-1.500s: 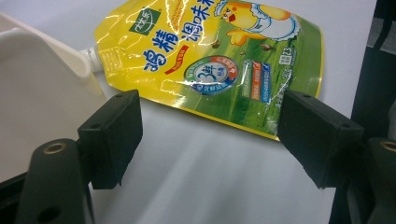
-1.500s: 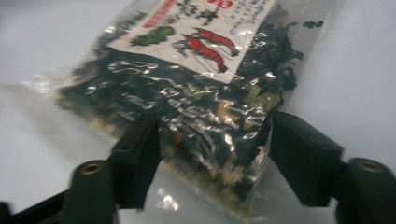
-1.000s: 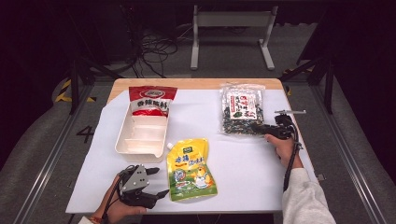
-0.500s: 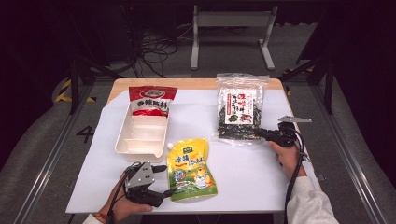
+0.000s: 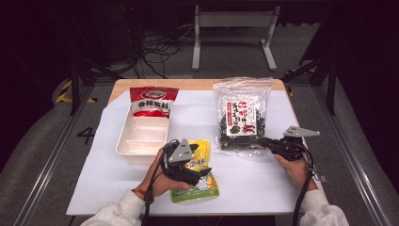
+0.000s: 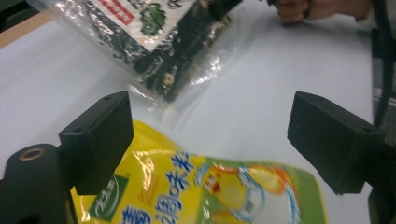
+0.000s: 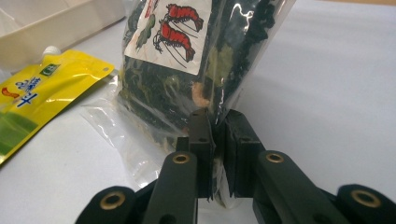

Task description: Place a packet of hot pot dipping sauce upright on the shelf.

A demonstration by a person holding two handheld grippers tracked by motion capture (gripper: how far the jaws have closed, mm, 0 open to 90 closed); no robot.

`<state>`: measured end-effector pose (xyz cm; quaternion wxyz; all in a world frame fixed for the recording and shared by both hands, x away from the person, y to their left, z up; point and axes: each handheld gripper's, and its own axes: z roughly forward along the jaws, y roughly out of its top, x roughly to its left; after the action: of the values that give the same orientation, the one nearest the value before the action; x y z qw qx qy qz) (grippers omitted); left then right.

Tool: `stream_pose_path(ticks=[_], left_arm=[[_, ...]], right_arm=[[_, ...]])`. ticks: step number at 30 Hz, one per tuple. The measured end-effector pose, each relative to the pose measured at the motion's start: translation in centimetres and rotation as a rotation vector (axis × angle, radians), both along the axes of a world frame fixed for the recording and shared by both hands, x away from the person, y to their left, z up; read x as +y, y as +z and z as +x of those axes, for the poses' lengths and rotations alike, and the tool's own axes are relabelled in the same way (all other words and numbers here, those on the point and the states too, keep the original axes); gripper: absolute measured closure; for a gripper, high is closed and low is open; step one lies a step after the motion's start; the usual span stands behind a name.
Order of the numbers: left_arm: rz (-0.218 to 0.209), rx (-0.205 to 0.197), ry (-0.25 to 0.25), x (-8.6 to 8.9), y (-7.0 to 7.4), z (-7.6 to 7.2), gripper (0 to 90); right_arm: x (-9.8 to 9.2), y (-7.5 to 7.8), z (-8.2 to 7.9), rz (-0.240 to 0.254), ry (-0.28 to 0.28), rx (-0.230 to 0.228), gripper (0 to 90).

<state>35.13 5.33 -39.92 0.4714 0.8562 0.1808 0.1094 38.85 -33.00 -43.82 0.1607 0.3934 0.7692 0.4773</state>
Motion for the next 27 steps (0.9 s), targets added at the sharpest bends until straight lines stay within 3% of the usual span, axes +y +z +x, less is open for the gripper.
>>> stream_pose_path(ticks=[2,6,10,11,12,14,16,19,22,27], left_arm=[[0.040,0.012,0.021,-0.9,-0.2,1.2,12.0],[0.041,0.050,0.040,-2.2,-0.6,2.7,10.6],[0.062,0.096,0.026,-4.4,-1.2,4.5,8.6],[0.060,0.107,0.049,-4.8,-1.3,5.0,8.6],[0.047,0.124,0.084,-5.1,-1.4,5.6,8.6],[0.014,0.168,0.102,-5.2,-1.7,6.7,8.7],[0.027,0.173,0.123,-5.5,-1.8,7.3,8.9],[0.032,0.168,0.118,-5.7,-1.9,8.2,9.0],[-0.015,0.221,0.117,-5.4,-2.0,9.4,8.7],[-0.045,0.245,0.092,-5.4,-2.2,10.6,9.4]], right_arm=[[0.1,0.1,-0.3,-0.008,0.003,-0.007,82.0],[0.1,0.3,-1.0,-0.023,0.018,-0.032,81.9],[0.0,0.5,-1.7,-0.034,0.044,-0.065,81.9],[-0.1,0.4,-1.8,-0.036,0.046,-0.067,81.9],[-0.1,0.4,-1.9,-0.039,0.048,-0.071,81.9],[-0.2,0.4,-2.1,-0.040,0.056,-0.081,81.9],[-0.3,0.3,-2.3,-0.038,0.066,-0.088,81.9],[-0.5,0.2,-2.4,-0.038,0.079,-0.094,81.6],[-0.4,0.3,-2.7,-0.043,0.092,-0.116,81.5],[-0.3,0.3,-2.8,-0.042,0.124,-0.130,81.4]])
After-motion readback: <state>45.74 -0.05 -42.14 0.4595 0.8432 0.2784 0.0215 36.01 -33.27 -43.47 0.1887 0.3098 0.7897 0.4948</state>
